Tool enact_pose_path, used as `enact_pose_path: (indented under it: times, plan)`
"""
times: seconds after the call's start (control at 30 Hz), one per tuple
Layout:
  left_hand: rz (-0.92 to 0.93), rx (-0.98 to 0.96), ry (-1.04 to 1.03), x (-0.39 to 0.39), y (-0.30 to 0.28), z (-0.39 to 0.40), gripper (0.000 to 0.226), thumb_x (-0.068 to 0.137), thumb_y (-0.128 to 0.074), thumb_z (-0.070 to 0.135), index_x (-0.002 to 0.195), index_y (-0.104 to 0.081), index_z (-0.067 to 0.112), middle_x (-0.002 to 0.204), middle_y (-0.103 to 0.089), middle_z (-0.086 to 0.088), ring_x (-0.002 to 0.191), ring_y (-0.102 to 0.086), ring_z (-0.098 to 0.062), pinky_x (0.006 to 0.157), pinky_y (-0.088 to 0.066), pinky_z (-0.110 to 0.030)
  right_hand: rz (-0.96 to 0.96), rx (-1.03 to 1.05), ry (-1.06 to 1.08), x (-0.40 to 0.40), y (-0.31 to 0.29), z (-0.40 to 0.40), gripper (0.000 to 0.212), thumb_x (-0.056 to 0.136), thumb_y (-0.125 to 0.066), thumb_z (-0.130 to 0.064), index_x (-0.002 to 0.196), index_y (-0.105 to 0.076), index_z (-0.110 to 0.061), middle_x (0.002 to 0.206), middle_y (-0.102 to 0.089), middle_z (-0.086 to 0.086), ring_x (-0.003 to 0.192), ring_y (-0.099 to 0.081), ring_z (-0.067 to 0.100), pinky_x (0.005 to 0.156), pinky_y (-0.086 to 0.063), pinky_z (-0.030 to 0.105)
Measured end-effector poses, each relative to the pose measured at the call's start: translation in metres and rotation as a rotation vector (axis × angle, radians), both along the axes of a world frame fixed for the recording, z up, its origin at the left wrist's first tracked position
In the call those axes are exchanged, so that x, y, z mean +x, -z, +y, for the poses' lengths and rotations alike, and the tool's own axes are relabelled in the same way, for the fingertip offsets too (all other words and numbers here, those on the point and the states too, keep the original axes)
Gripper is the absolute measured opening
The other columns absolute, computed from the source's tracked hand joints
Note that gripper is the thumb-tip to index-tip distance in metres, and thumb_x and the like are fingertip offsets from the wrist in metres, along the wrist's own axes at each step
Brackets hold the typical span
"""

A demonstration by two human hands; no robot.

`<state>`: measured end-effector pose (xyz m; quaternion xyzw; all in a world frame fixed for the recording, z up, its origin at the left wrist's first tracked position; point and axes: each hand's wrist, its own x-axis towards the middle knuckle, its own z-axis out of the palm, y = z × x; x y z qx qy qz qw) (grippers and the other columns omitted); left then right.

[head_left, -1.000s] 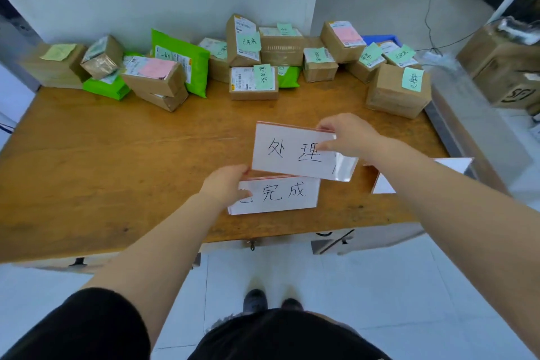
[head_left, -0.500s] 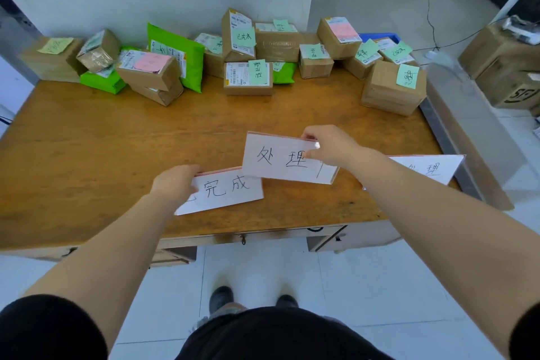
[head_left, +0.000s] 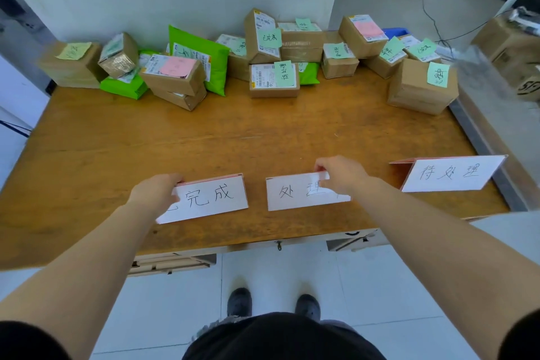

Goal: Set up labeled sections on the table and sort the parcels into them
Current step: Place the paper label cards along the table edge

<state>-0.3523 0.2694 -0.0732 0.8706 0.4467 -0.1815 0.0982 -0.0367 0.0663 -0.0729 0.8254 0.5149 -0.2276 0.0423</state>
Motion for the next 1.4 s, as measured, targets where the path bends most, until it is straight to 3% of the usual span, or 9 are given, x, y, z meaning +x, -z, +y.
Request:
enact_pose_path:
  times: [0.1, 0.17, 0.23, 0.53, 0.7, 0.93, 1.07, 1.23, 1.4]
  plan:
    - [0.001, -0.007, 0.006, -0.015, -0.001, 0.011, 0.034, 0.090, -0.053, 0.017, 0.124, -0.050, 0.024, 0.109, -0.063, -0.003, 0.091, -0.059, -0.024, 0.067, -0.051, -0.033, -0.061, -0.115, -0.029, -0.005, -0.007, 0.008, 0.044, 0.083, -0.066, -0.034, 0.123, -0.049, -0.025, 0.126, -0.057, 0.000, 0.099, -0.056, 0.020, 0.073, -0.050, 0.034]
    - [-0.014, -0.005, -0.003, -0.027, -0.001, 0.018, 0.035, 0.091, -0.052, 0.017, 0.125, -0.048, 0.024, 0.111, -0.062, -0.004, 0.093, -0.059, -0.024, 0.067, -0.051, -0.033, -0.071, -0.154, -0.073, -0.017, -0.016, 0.022, 0.079, 0.076, -0.069, -0.047, 0.142, -0.031, -0.022, 0.146, -0.041, -0.001, 0.126, -0.046, 0.023, 0.091, -0.048, 0.039]
    - [-0.039, -0.011, -0.004, -0.039, -0.001, 0.026, 0.036, 0.091, -0.052, 0.018, 0.126, -0.048, 0.025, 0.113, -0.062, -0.004, 0.094, -0.059, -0.025, 0.069, -0.052, -0.034, -0.047, -0.102, -0.132, -0.042, -0.024, 0.045, 0.090, 0.076, -0.065, -0.057, 0.146, -0.022, -0.022, 0.152, -0.031, -0.002, 0.136, -0.035, 0.022, 0.101, -0.043, 0.041]
    - [-0.159, -0.063, 0.096, -0.093, 0.000, 0.059, 0.030, 0.089, -0.057, 0.022, 0.119, -0.054, 0.026, 0.115, -0.062, 0.001, 0.100, -0.057, -0.022, 0.067, -0.045, -0.031, -0.022, 0.056, -0.424, -0.228, -0.020, 0.159, 0.071, 0.085, -0.058, -0.052, 0.143, -0.032, -0.020, 0.144, -0.043, 0.003, 0.130, -0.043, 0.026, 0.101, -0.042, 0.043]
    - [-0.284, -0.096, 0.041, -0.126, 0.006, 0.078, 0.040, 0.086, -0.062, 0.028, 0.124, -0.053, 0.021, 0.125, -0.057, 0.001, 0.112, -0.053, -0.019, 0.082, -0.046, -0.033, -0.049, 0.005, -0.365, -0.284, 0.002, 0.196, 0.033, 0.094, -0.053, -0.026, 0.125, -0.049, -0.016, 0.118, -0.060, 0.007, 0.097, -0.057, 0.026, 0.065, -0.044, 0.033]
    - [-0.450, -0.188, -0.114, -0.160, 0.003, 0.097, 0.051, 0.076, -0.073, 0.032, 0.122, -0.055, 0.022, 0.125, -0.057, 0.000, 0.112, -0.052, -0.017, 0.089, -0.046, -0.033, 0.001, 0.086, -0.312, -0.279, -0.016, 0.200, 0.029, 0.094, -0.051, -0.033, 0.118, -0.054, -0.017, 0.112, -0.063, 0.005, 0.089, -0.054, 0.024, 0.063, -0.037, 0.030]
    - [-0.445, -0.211, -0.078, -0.157, -0.006, 0.093, 0.066, 0.073, -0.075, 0.036, 0.131, -0.047, 0.021, 0.125, -0.055, 0.003, 0.112, -0.052, -0.017, 0.089, -0.047, -0.034, 0.026, 0.150, -0.292, -0.253, -0.043, 0.194, 0.038, 0.093, -0.051, -0.037, 0.127, -0.052, -0.020, 0.123, -0.060, 0.001, 0.107, -0.055, 0.023, 0.073, -0.041, 0.030]
    - [-0.248, -0.164, 0.022, -0.139, -0.008, 0.079, 0.040, 0.086, -0.063, 0.030, 0.123, -0.054, 0.017, 0.126, -0.057, -0.002, 0.112, -0.054, -0.020, 0.090, -0.047, -0.034, 0.030, 0.235, -0.185, -0.211, -0.070, 0.179, 0.030, 0.091, -0.055, -0.034, 0.117, -0.058, -0.020, 0.112, -0.064, 0.002, 0.098, -0.056, 0.020, 0.070, -0.043, 0.030]
    - [-0.143, -0.079, 0.098, -0.125, -0.004, 0.065, 0.040, 0.092, -0.054, 0.026, 0.132, -0.047, 0.025, 0.131, -0.056, -0.001, 0.116, -0.053, -0.024, 0.088, -0.050, -0.038, 0.018, 0.258, -0.154, -0.201, -0.065, 0.165, 0.028, 0.093, -0.052, -0.032, 0.118, -0.055, -0.021, 0.111, -0.064, 0.001, 0.094, -0.057, 0.021, 0.068, -0.039, 0.029]
